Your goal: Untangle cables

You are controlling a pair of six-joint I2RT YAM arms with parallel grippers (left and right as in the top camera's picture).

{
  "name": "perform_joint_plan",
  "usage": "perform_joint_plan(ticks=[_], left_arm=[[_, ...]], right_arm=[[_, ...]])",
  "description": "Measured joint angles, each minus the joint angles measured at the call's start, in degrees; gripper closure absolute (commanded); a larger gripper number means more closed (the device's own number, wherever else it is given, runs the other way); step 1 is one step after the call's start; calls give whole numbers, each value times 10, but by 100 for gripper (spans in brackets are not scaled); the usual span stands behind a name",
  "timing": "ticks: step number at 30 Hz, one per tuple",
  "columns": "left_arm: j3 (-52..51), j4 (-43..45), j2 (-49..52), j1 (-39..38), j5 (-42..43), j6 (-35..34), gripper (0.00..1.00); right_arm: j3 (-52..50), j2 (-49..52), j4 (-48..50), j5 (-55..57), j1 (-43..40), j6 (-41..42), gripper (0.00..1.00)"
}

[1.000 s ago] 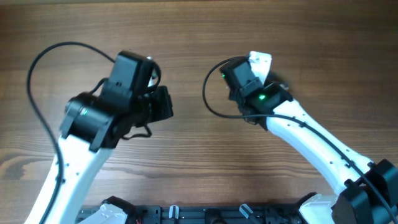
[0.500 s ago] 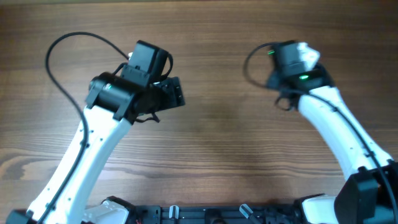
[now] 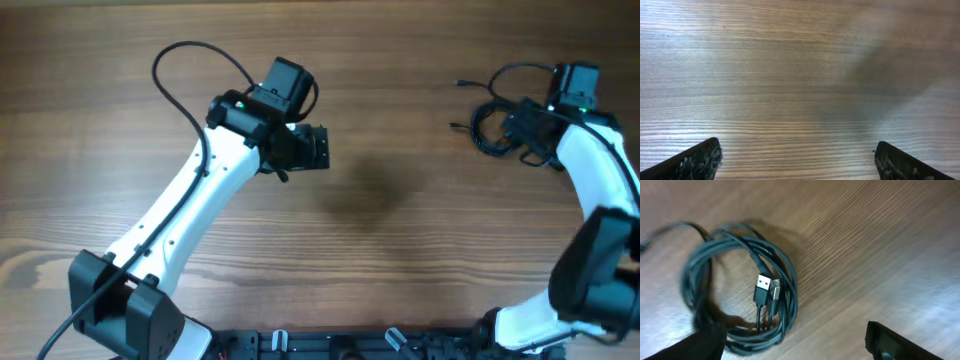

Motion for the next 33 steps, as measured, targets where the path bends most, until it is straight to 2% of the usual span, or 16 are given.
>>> perform_joint_plan(ticks=[3,4,7,8,9,13,17,20,23,26,28,29,31,33], left_arm=[[0,0,0,-21,1,6,0],[0,0,0,-25,1,6,0],[0,0,0,-34,3,6,0],[0,0,0,-35,3,6,0],[0,0,0,-36,3,6,0],[0,0,0,-37,3,6,0],[0,0,0,-37,5,6,0],[0,0,0,-37,5,6,2],[0,4,0,-37,-4,8,5],[0,25,0,-37,-8,11,14],[0,42,0,-37,26,37,19],[0,49,0,-37,41,47,18],[0,68,0,-37,123,105,18],[0,82,0,-37,168,141,13]], right_arm=[[0,55,23,-18,0,-2,10],[0,68,27,-22,0,-2,15],[0,96,45,-32,0,-7,55],[0,101,55,-41,0,-11,80],[0,104,60,-50,0,-11,96],[0,106,67,-89,0,-11,96],[0,105,53,-178,1,-42,95],[-1,85,36,-308,5,-107,96],[-1,-14,6,-398,38,-176,96],[-1,-129,-18,-395,115,-219,96],[-1,-171,-27,-367,177,-232,96],[-1,-179,-28,-353,199,-236,96],[-1,-184,-33,-309,254,-240,96],[-1,-184,-42,-260,298,-241,96]])
